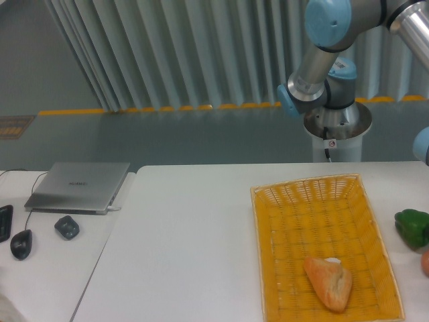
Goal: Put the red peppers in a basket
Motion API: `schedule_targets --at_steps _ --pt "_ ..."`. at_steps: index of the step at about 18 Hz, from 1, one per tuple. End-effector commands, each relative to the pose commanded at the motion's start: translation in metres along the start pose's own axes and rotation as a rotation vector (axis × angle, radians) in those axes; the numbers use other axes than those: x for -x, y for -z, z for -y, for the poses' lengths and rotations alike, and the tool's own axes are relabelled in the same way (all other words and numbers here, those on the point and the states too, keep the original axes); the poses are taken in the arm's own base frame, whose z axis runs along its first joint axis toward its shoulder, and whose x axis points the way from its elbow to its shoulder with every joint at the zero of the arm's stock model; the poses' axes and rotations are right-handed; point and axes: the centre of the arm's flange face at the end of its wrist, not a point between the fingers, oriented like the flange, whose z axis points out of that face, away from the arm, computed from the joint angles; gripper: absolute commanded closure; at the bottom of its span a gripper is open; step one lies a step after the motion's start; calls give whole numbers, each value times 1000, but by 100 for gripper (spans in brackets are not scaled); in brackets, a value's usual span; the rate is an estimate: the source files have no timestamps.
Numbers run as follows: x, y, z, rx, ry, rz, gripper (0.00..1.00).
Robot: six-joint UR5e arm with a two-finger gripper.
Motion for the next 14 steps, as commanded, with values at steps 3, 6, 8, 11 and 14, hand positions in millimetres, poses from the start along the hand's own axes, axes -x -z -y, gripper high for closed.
schedule_targets --at_steps 3,6,8,11,14 --pt "4 9 -2 -6 1 16 62" --pt "10 29 -12 -17 17 37 62" --pt "8 50 -9 -68 19 47 62" --pt "-15 95 -5 -126 22 26 62" --pt "-48 122 13 -133 -8 8 62"
